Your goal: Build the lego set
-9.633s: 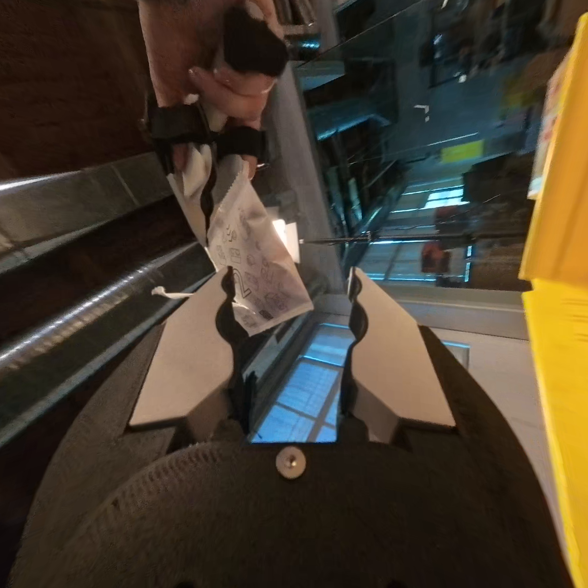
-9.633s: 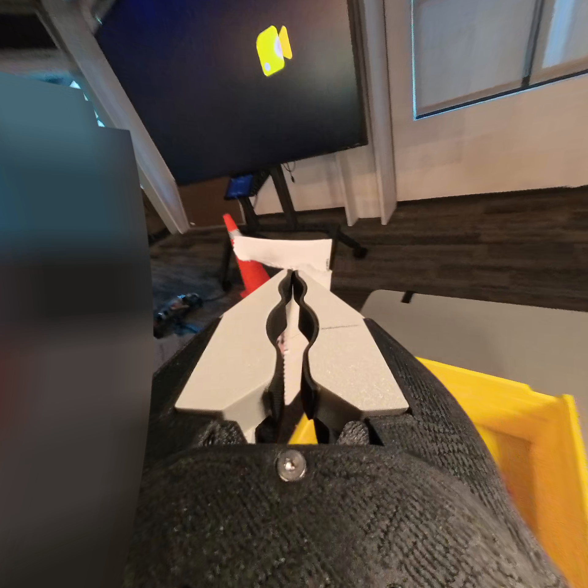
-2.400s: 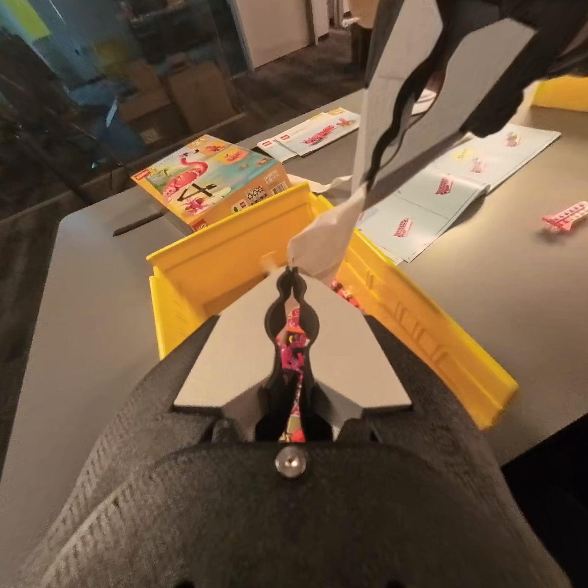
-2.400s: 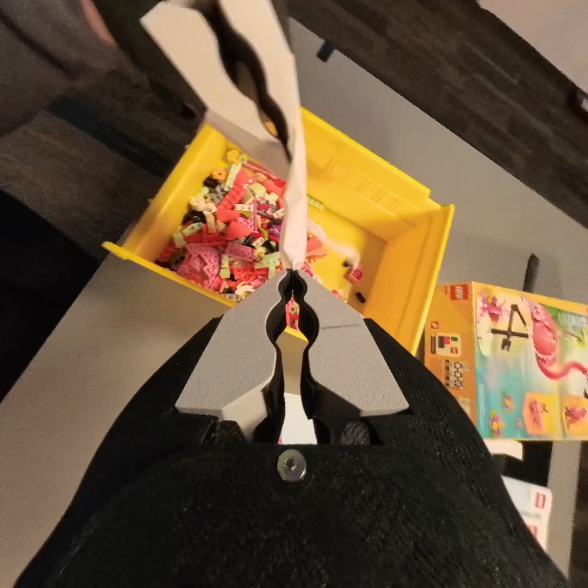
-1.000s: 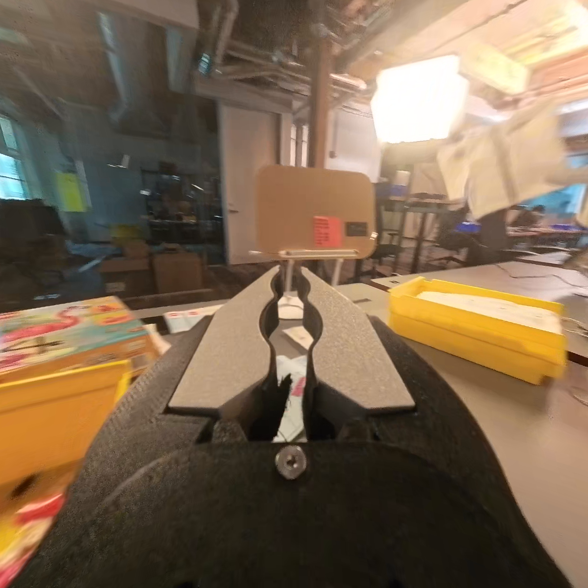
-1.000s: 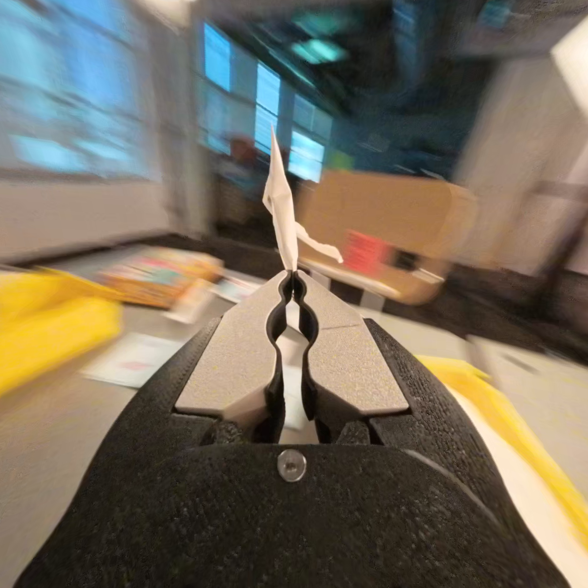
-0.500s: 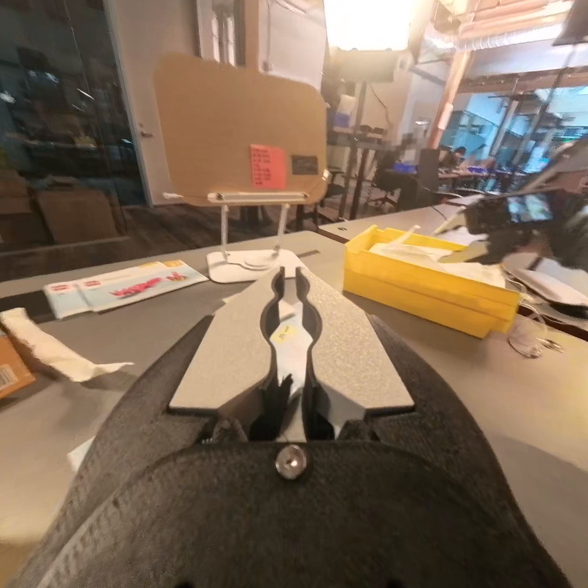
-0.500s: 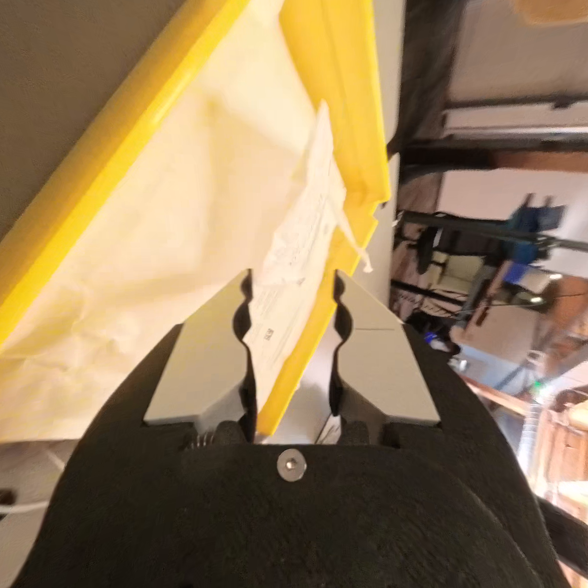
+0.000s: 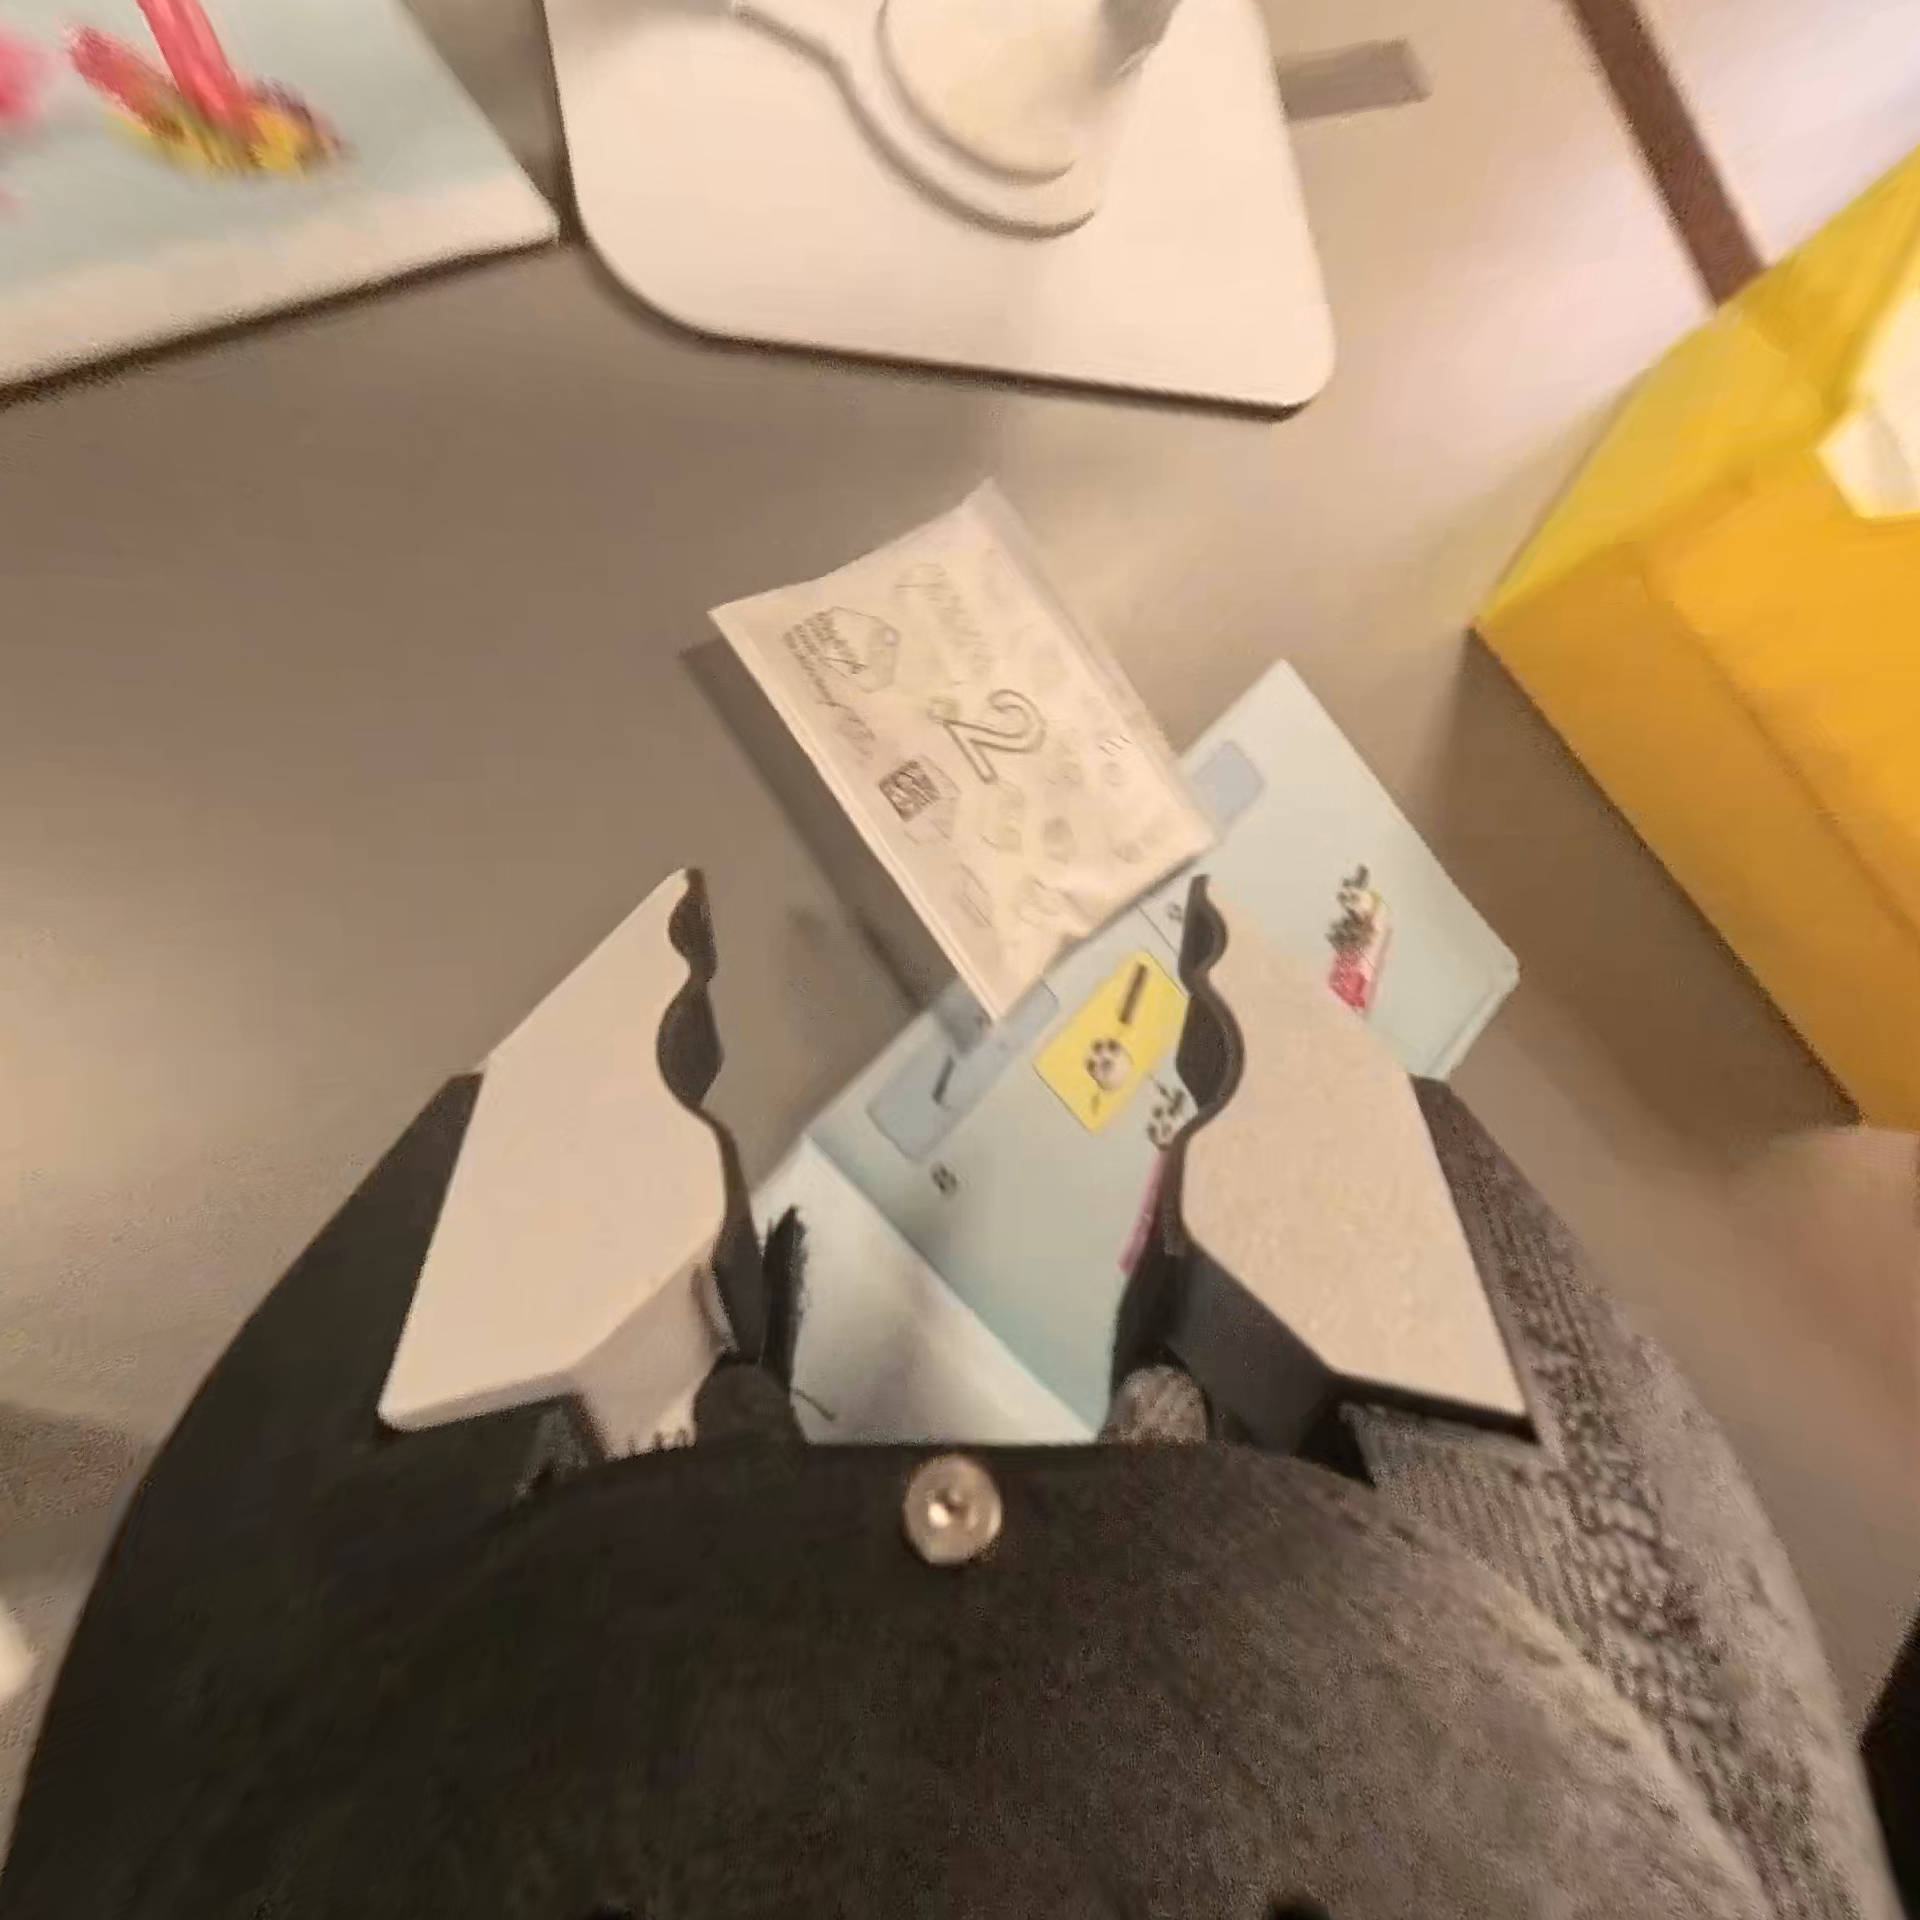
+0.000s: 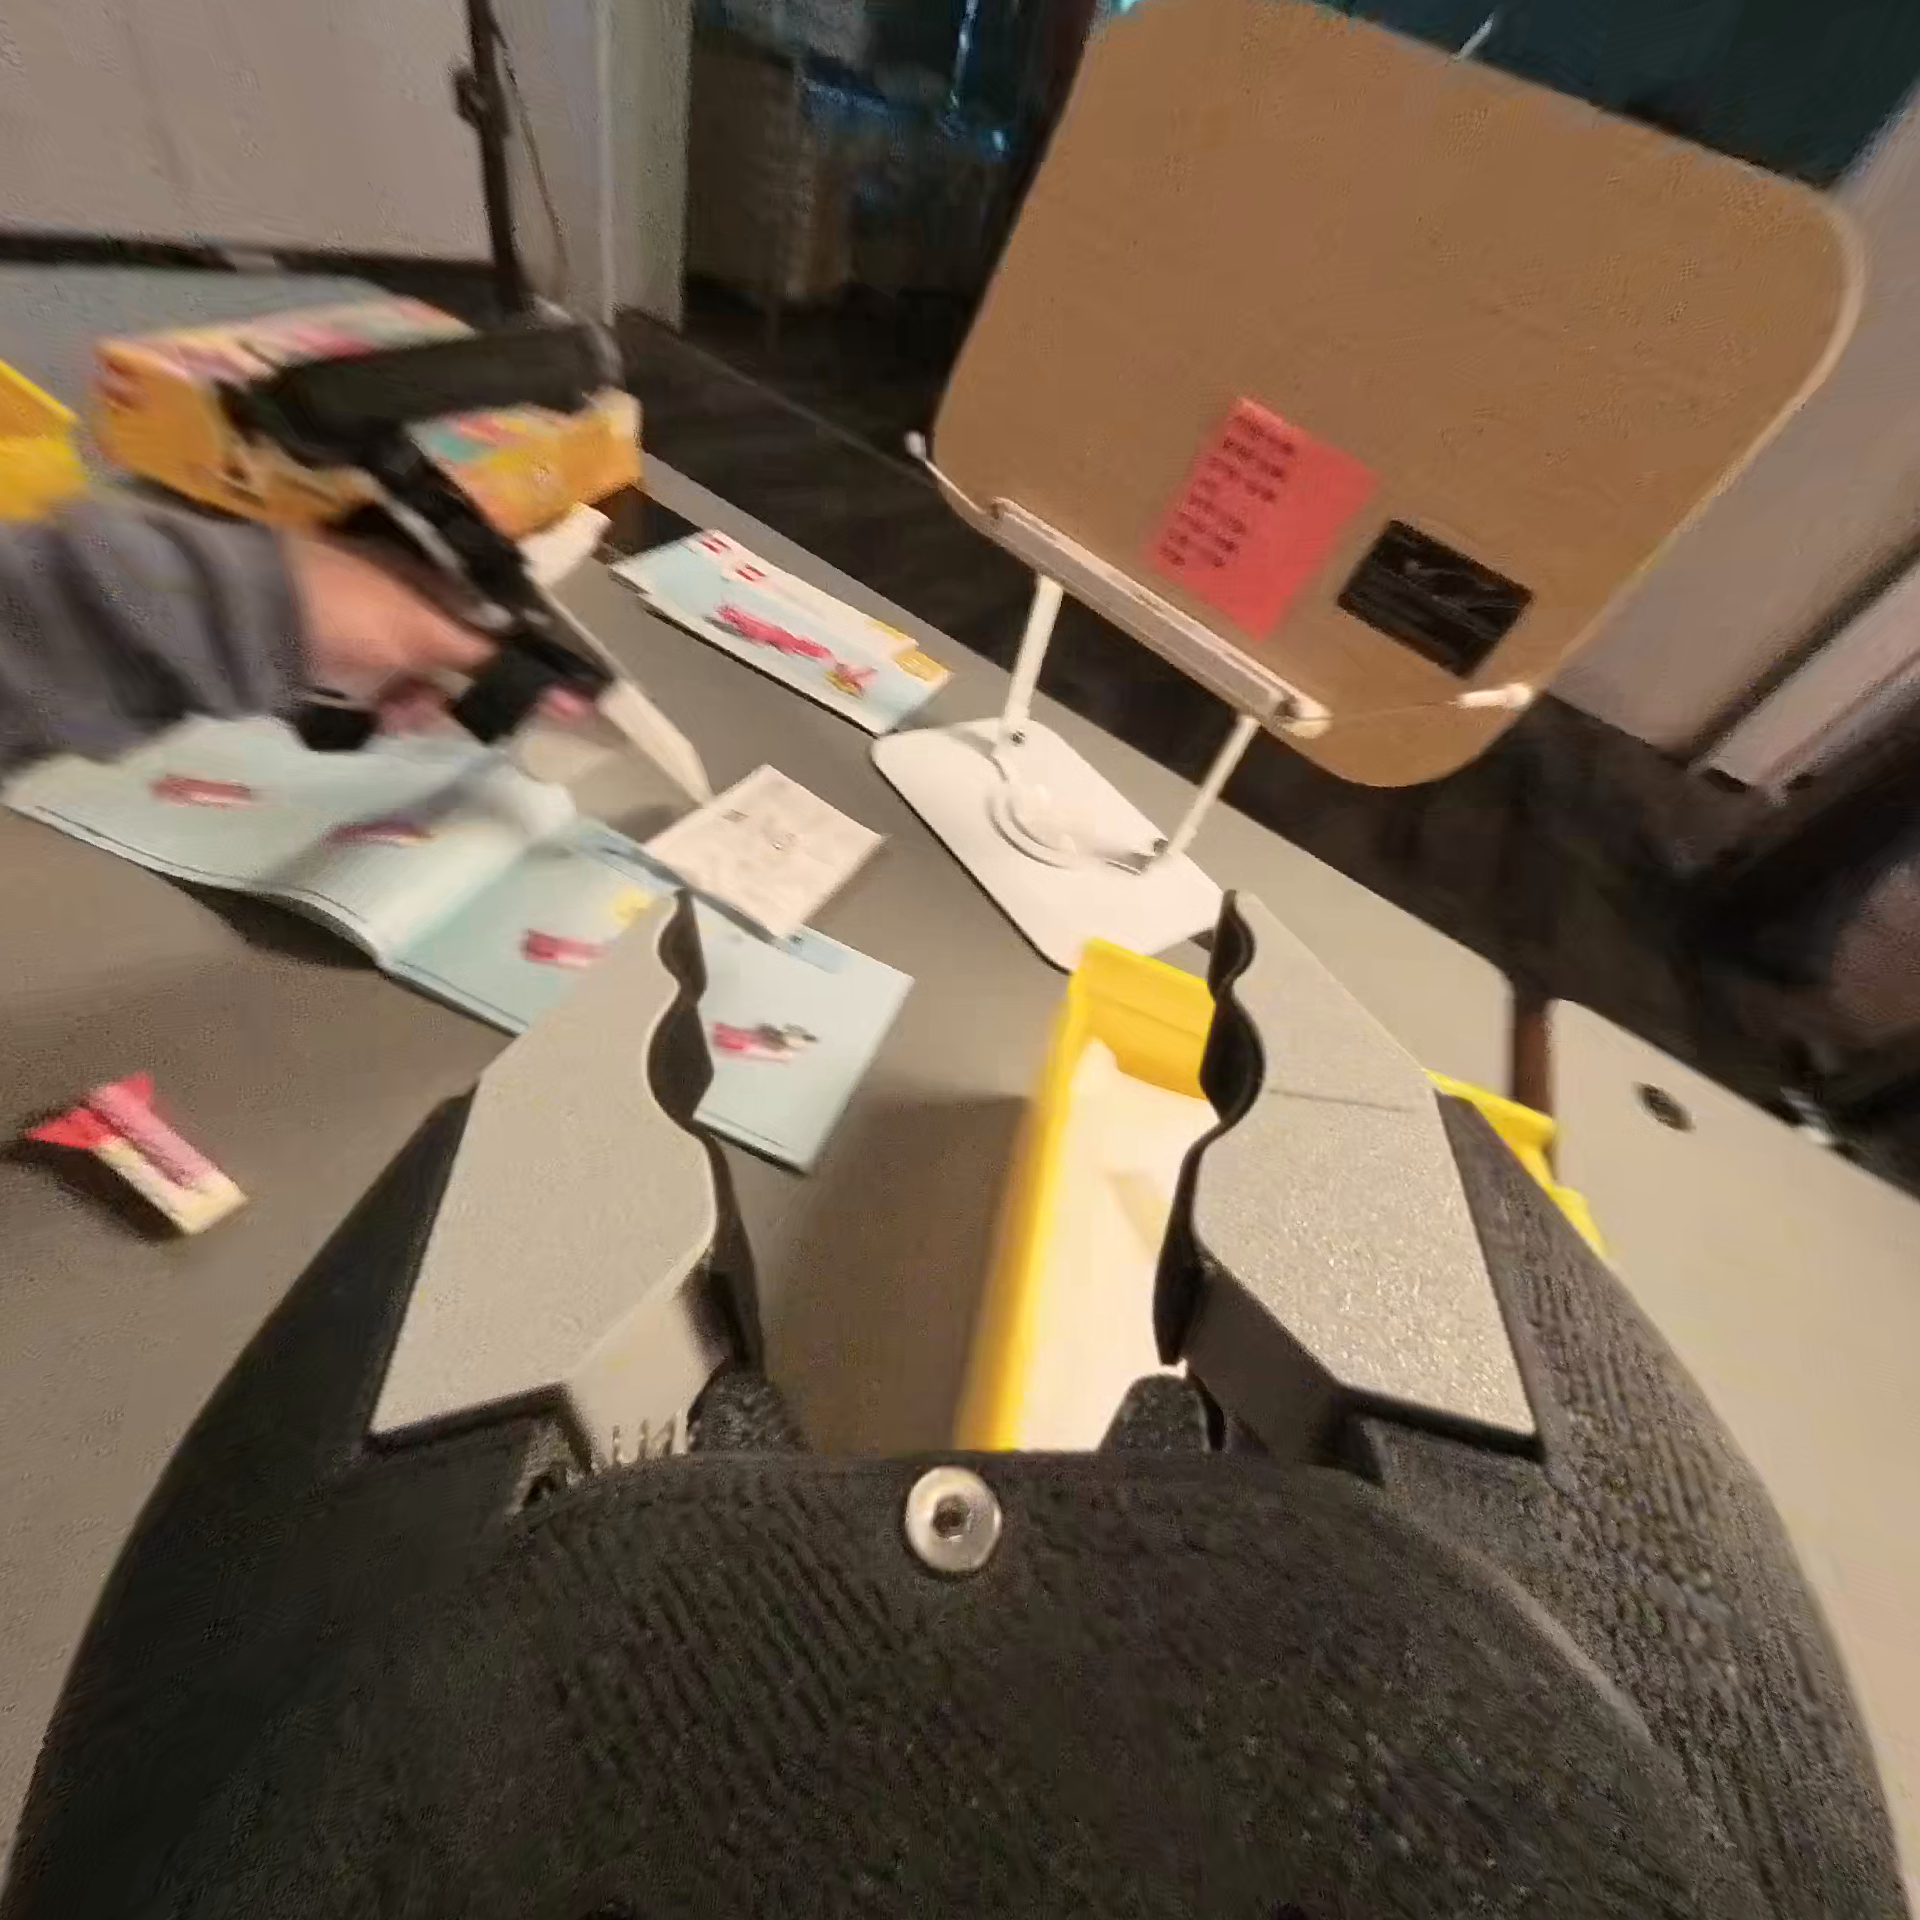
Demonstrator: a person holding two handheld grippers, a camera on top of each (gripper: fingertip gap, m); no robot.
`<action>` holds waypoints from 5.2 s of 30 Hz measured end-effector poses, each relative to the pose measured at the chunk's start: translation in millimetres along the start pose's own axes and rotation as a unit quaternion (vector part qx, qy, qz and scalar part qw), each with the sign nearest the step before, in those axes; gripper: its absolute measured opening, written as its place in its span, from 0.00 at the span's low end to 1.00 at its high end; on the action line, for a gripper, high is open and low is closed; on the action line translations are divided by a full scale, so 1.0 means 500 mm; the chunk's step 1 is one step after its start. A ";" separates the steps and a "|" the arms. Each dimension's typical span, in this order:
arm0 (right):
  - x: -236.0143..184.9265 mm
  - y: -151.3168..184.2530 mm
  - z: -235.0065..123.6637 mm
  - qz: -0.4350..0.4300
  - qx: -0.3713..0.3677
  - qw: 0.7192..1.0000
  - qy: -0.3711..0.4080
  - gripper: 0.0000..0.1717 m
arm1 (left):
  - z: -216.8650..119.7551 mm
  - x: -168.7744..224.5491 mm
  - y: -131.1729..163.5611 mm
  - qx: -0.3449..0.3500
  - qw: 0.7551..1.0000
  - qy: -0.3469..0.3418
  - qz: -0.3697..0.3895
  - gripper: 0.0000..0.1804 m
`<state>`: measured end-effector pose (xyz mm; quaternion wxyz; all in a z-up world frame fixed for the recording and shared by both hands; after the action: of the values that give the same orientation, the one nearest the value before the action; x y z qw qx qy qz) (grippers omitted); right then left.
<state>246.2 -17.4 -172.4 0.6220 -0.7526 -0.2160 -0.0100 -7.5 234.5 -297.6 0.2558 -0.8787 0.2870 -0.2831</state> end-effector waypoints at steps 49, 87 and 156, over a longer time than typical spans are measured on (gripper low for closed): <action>-0.676 -0.412 0.339 -0.310 0.114 0.724 -0.606 0.00 | -0.777 0.055 0.400 0.154 0.828 -0.335 0.422 0.13; -0.726 -0.494 0.414 0.013 0.134 0.601 -0.788 0.00 | -0.799 -0.086 0.537 0.682 0.726 0.078 0.044 0.14; -0.873 -0.580 0.344 -0.501 -0.095 0.583 -0.633 0.00 | -0.764 -0.036 0.507 0.569 0.778 -0.201 0.173 0.00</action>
<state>-291.1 46.7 -64.7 0.1495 -0.3961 -0.8954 0.1382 -357.0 -42.0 -188.6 0.8060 -0.5454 0.1625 -0.1624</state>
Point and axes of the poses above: each gripper's, where its closed fingertips meet, z out along the fingers, y out of its underside, x = y × z across the jaws, the point moved 10 cm from there along -z, back along the fingers, and after that the axes turned 1 degree about y, right-handed, at the moved point
